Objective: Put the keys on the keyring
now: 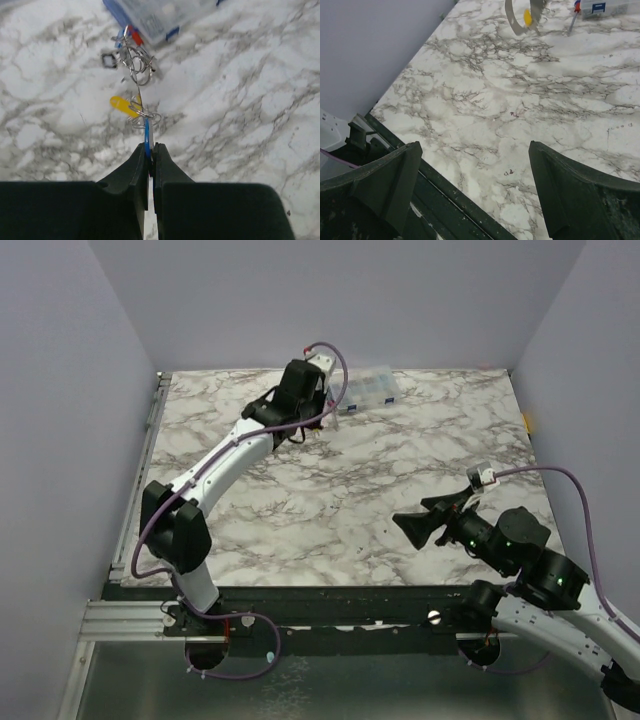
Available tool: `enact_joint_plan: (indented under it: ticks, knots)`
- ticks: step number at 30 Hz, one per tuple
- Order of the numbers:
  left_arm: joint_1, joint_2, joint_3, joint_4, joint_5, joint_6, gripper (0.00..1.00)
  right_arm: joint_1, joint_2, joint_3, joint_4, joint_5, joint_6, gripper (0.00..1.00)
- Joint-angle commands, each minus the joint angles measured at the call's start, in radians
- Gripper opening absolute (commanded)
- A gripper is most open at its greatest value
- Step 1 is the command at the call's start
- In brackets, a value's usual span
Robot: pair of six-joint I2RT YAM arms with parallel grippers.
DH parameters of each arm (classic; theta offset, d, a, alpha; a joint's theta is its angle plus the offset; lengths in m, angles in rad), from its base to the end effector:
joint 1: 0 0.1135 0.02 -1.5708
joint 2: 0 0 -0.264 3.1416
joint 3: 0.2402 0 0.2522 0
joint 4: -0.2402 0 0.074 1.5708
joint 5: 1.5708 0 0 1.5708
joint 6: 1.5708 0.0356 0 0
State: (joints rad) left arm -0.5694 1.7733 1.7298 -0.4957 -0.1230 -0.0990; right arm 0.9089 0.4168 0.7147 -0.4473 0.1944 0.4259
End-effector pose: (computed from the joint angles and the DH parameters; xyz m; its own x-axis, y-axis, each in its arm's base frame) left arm 0.3512 -0.2197 0.3653 -0.4744 0.1872 -0.8601 0.4015 0.9156 -0.0221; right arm 0.0687 0.0769 0.3334 -0.3546 0.2045 -0.9124 -0.5601 0.7349 0.3824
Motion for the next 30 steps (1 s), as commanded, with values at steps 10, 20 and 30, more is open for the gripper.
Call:
enact_joint_plan:
  ticks: [10,20,30]
  knots:
    - [-0.207,-0.289,-0.752,0.065,-0.02,-0.275,0.0,0.004,0.014,0.001,-0.075,-0.006,0.046,1.0]
    - [-0.218,-0.36,-0.868,0.066,-0.017,-0.409,0.0,0.004,0.018,-0.009,-0.085,-0.026,0.077,1.0]
    - [-0.217,-0.419,-0.97,0.074,0.042,-0.564,0.0,0.004,0.033,-0.001,-0.099,-0.028,0.081,1.0]
